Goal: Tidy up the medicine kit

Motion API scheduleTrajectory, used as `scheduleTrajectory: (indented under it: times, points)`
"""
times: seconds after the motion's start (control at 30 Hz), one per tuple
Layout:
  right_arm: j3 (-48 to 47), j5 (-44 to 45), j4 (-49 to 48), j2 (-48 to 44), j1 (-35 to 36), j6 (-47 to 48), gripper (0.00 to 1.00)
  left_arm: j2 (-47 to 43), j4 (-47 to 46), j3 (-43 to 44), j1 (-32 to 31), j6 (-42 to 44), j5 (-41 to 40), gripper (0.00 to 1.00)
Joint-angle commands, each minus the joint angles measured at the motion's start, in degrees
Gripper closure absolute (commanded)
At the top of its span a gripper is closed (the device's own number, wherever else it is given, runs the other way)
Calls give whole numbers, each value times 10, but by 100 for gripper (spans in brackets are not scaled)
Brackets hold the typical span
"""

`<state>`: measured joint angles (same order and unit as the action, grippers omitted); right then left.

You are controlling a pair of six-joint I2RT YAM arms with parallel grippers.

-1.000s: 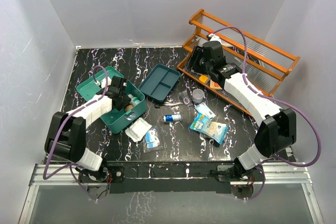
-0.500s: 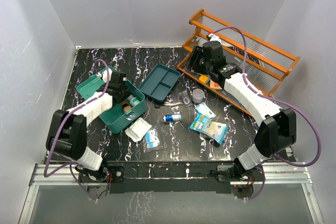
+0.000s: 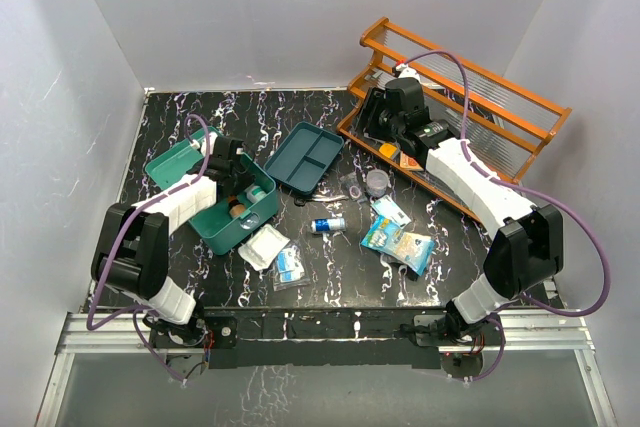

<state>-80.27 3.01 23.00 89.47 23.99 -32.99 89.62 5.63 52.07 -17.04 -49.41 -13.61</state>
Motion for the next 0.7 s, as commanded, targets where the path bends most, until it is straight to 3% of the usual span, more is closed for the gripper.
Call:
scheduleTrajectory:
  times: [0.0,0.43,0.67]
  points:
    - [-30,-3,-15,2,2,7,51,-7,13,2,0,-5,29,83]
    - [-22,-4,-20,-5,3,-1,51,-18,41,1,0,-14,45,86]
    - [-22,-1,-22,-5,5,-2,51,-32,54,19,-1,-2,41,83]
